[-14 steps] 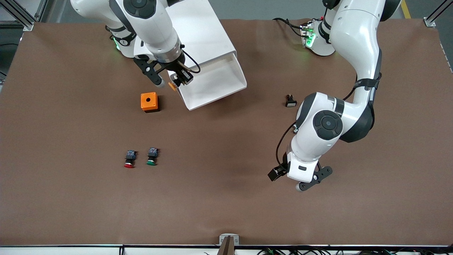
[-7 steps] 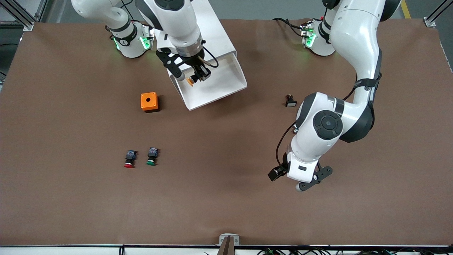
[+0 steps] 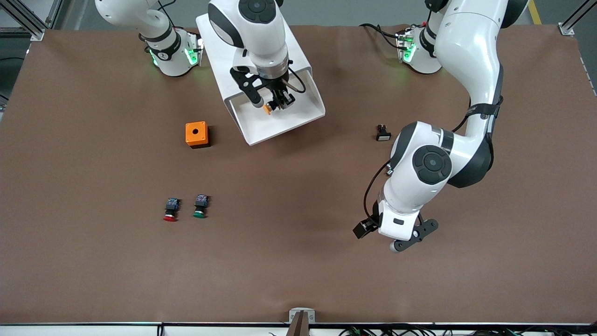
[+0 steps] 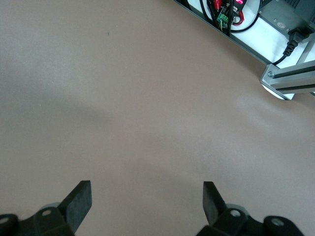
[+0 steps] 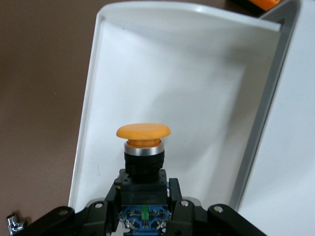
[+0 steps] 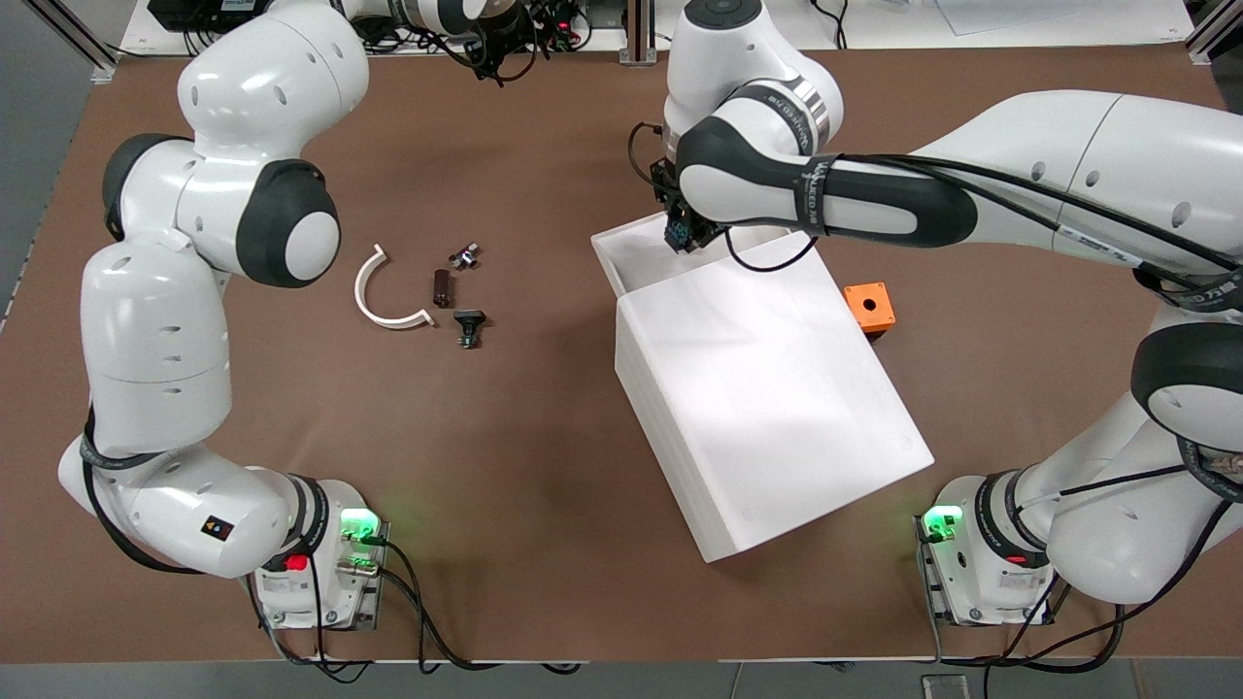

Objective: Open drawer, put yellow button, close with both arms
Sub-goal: 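Lower the yellow button into the drawer and open the right gripper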

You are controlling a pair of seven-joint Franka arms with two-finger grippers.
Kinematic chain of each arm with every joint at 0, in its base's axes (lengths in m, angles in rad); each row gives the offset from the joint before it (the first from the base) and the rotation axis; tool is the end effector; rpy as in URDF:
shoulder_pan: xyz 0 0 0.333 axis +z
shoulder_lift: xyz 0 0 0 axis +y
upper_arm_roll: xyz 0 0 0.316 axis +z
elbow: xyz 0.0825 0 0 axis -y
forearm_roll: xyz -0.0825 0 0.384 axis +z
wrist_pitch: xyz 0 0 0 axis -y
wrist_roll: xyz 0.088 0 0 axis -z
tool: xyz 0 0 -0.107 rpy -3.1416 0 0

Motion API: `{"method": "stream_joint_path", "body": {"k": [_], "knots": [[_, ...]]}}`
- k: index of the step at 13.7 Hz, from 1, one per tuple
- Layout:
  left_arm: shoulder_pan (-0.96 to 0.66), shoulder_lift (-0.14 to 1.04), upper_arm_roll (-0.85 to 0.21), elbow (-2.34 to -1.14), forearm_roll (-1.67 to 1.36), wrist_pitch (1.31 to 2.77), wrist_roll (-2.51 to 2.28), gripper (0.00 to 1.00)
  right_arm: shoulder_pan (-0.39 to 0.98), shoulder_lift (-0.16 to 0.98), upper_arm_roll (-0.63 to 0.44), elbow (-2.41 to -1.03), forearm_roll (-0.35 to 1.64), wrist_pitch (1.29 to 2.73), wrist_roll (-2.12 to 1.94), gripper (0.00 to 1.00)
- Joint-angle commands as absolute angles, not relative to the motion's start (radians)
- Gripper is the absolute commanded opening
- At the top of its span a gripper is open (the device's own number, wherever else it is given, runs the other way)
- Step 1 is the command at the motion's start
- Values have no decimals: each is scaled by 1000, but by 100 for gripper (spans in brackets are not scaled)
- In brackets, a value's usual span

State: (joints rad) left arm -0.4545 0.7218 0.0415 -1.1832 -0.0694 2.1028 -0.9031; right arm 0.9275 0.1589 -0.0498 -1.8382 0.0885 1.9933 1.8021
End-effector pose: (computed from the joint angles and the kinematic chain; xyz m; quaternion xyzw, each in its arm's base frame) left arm 0.6982 -0.3196 0.3804 0.9632 0.2492 0.0671 0.0751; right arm 0.3801 0.4680 0.4413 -0.8864 0.4616 0.0358 0.0066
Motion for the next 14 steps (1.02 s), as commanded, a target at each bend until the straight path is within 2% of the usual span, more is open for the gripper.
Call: {"method": "stream_joint_path", "body": {"k": [1,13,14], "knots": [[-457,689,40,-1221,-55,2106,-907,99,956,187,-61,-1816,60,2002,1853,0],[-456,689,40,-1221,-55,2106,-907,99,962,238,-61,-1784,55,2017,1894,0],[-457,689,40,-1220,-55,2106,-907,99,962,239,-61,-1781,55,2017,1896,2]]}}
